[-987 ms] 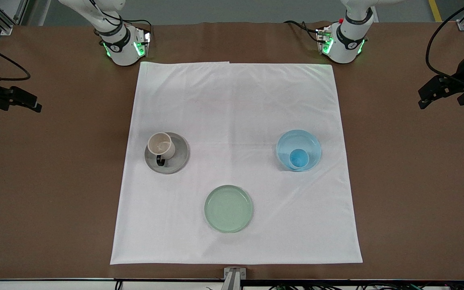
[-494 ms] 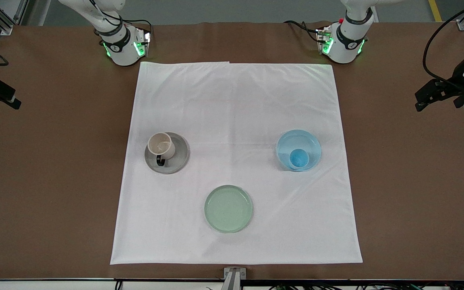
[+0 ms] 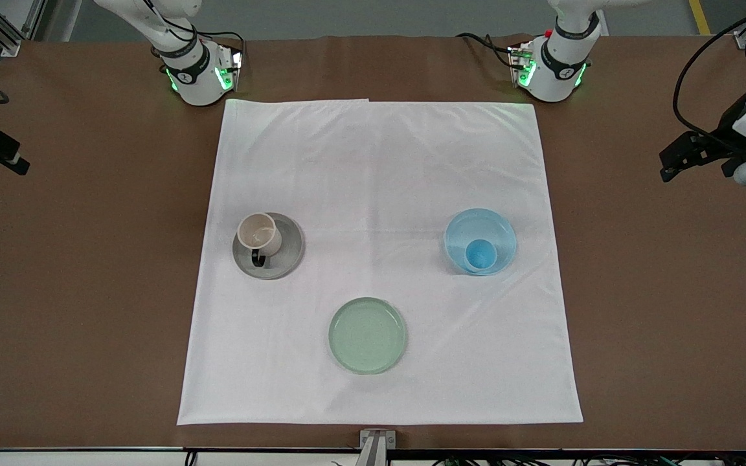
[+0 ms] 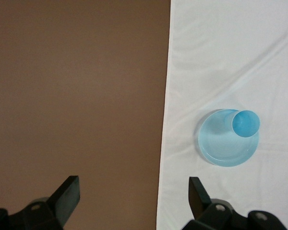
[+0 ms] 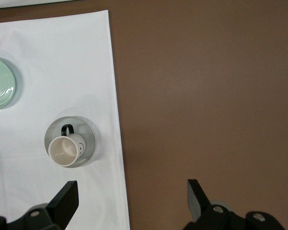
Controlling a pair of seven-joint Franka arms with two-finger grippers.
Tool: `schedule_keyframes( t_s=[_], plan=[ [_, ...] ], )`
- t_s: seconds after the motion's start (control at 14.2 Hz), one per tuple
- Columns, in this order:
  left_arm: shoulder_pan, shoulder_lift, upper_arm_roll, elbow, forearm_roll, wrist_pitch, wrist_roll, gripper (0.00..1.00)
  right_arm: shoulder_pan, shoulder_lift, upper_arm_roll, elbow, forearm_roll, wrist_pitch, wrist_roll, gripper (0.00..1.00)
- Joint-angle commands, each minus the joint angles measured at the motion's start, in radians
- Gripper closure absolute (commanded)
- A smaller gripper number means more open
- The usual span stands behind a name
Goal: Place blue cup in blue plate and white mug in gray plate
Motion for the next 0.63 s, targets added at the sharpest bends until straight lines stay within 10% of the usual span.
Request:
schedule_keyframes(
  t_s=[0.0,0.56],
  plan=[
    [-0.001,0.002,-0.001,0.005,-0.016,0.004,0.024,0.00,-0.023,0.006,0.015,0.015,-0.002,-0.005,-0.008,0.00],
    [0.012,-0.036,-0.044,-0.016,-0.101,-0.042,-0.003,0.00,-0.023,0.006,0.015,0.015,-0.002,-0.004,-0.008,0.00]
  ],
)
